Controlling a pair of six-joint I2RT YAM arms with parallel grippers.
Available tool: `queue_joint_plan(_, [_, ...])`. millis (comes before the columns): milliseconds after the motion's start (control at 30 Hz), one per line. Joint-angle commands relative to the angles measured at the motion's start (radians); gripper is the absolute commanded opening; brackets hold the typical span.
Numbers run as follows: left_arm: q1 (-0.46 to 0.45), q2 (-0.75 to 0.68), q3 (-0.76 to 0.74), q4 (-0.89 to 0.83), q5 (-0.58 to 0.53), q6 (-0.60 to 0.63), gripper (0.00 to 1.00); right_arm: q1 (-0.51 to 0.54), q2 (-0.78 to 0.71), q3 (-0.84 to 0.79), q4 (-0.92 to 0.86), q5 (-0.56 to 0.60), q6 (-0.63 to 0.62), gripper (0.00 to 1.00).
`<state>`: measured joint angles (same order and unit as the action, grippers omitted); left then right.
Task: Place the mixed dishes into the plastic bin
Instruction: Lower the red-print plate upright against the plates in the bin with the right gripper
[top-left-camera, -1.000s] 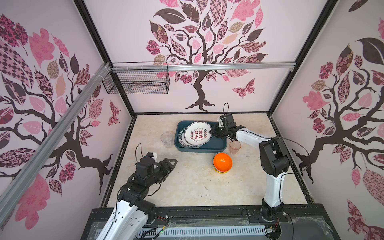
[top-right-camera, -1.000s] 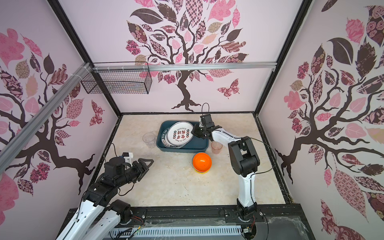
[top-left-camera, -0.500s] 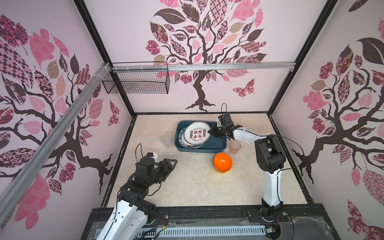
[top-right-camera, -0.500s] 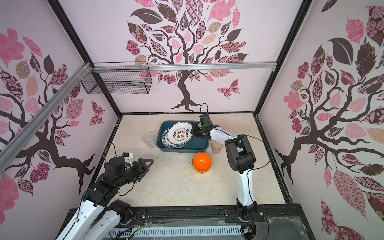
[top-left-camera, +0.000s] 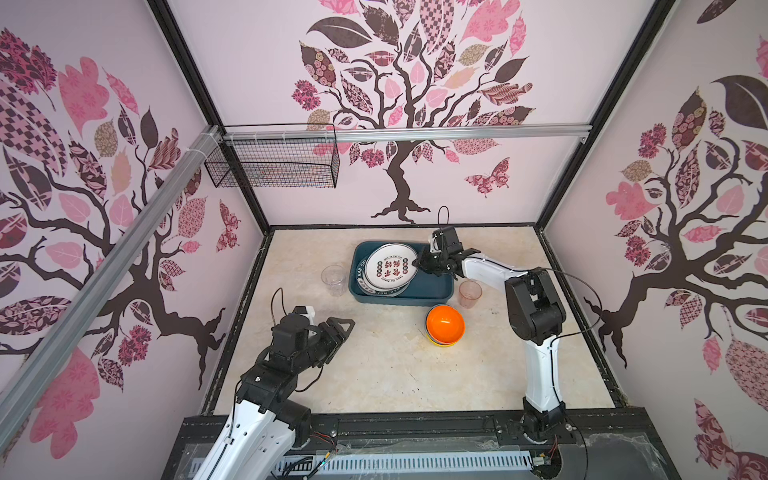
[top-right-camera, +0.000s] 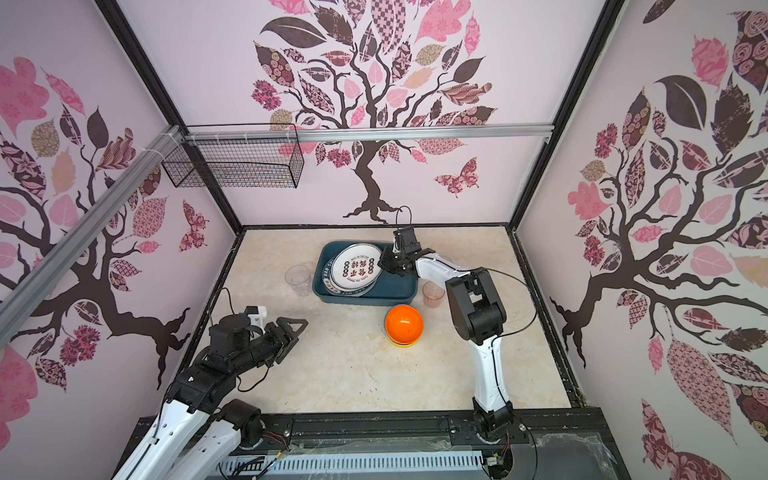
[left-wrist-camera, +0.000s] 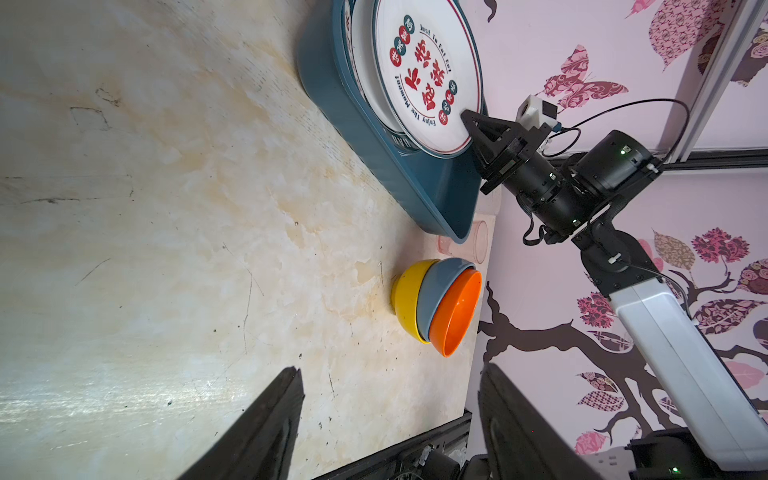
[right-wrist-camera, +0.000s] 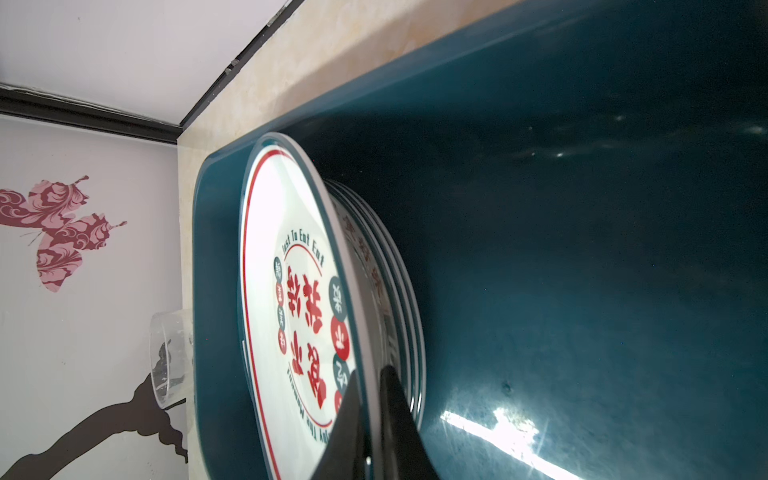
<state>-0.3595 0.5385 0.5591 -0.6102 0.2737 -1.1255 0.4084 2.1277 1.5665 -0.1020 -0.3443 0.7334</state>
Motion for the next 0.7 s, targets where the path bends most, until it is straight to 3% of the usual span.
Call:
queue_joint_plan(0, [0.004,-0.006,-0.026,0.018,0.004,0.006,0.7,0.002,0.045,0.057,0.003,-0.003,-0.003,0.05])
queue_joint_plan(367, [0.004,0.0,-0.025,0.019,0.004,0.006,0.7,0.003,0.064,0.062,0.002,-0.002,-0.005,0.05])
queue_joint_plan(600, [0.004,0.001,-0.028,0.021,0.004,0.006,0.7,0.009,0.079,0.074,-0.017,0.0,-0.01,0.25])
queue_joint_plan(667, [0.003,0.001,-0.03,0.021,0.004,0.005,0.7,0.011,0.08,0.079,-0.027,0.003,-0.016,0.27])
